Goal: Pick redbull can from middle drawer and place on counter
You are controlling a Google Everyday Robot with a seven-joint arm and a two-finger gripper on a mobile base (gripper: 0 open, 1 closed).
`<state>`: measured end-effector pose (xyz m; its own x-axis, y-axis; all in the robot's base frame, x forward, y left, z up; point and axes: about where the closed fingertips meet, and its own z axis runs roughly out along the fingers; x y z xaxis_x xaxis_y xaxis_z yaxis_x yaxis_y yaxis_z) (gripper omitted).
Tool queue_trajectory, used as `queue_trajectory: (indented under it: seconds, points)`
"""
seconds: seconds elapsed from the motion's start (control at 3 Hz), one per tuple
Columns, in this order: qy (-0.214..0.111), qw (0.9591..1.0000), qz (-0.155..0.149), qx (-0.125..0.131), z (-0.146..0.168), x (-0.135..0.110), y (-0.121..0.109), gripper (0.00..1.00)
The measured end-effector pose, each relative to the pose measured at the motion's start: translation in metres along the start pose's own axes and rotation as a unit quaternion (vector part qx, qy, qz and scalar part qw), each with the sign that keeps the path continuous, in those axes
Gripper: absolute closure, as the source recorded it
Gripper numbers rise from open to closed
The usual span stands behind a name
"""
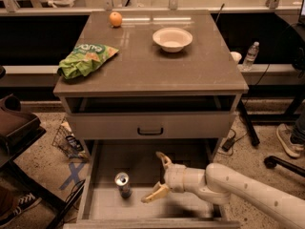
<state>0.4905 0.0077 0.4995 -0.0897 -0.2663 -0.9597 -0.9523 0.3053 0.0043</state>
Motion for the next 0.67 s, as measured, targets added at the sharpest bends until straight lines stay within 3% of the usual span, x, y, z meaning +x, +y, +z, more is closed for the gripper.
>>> queue_trajectory:
  seconds: [0.33, 0.67]
  points:
    - [-0.024, 0.999, -0.015, -0.033, 0.056, 0.011, 0.005, 0.0]
    - [-0.046, 0.9959, -0.047, -0.062, 0.091, 0.024, 0.018, 0.0]
